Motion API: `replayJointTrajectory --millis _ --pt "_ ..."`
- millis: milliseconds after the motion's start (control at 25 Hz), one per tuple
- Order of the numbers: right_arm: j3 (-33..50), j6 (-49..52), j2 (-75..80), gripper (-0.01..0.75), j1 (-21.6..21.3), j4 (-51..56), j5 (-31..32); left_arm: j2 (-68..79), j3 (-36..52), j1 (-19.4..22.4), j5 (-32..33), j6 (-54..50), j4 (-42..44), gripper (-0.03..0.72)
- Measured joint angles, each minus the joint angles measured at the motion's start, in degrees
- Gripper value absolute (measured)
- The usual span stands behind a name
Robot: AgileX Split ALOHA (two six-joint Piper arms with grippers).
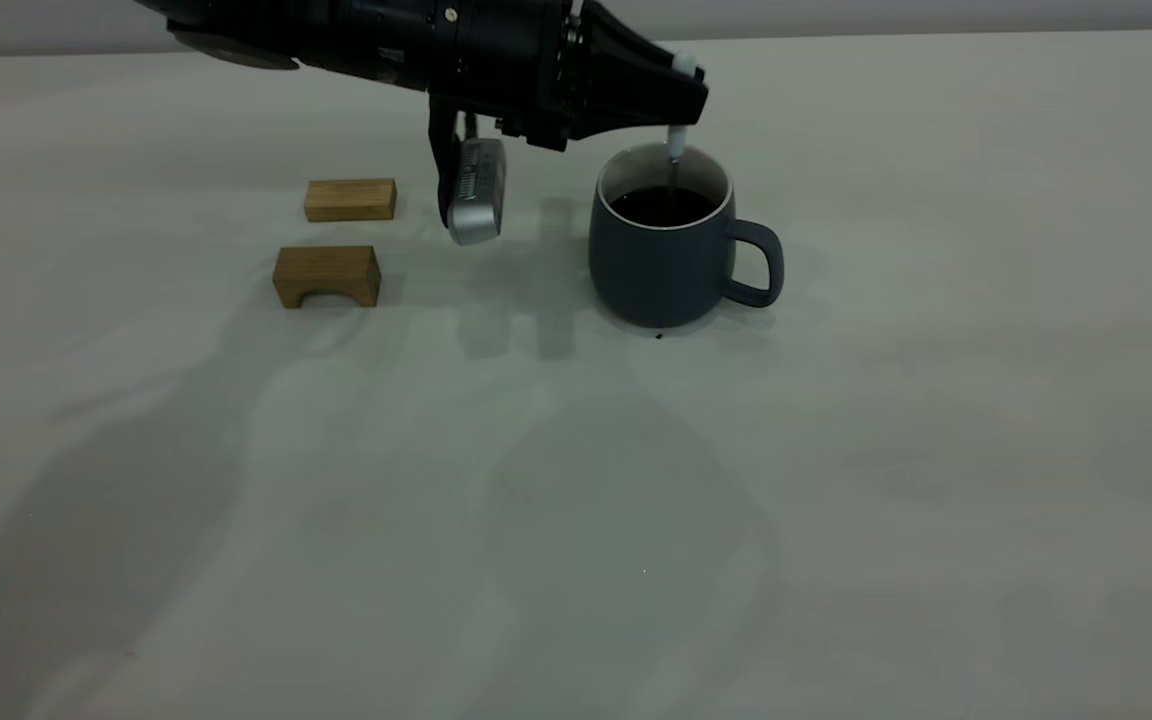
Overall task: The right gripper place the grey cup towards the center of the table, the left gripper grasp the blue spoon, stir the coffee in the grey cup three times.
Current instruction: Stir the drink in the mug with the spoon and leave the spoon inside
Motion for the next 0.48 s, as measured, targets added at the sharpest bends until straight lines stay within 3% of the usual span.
replayJointTrajectory --millis 240,480 --pt "0.0 0.0 0.0 0.592 0.0 0.0 0.0 0.0 -0.07 0.1 -2.48 7.75 -2.35 0.151" --pt "0.0 0.0 0.0 0.592 0.0 0.0 0.0 0.0 -0.07 0.1 5.76 7.94 -2.91 0.151"
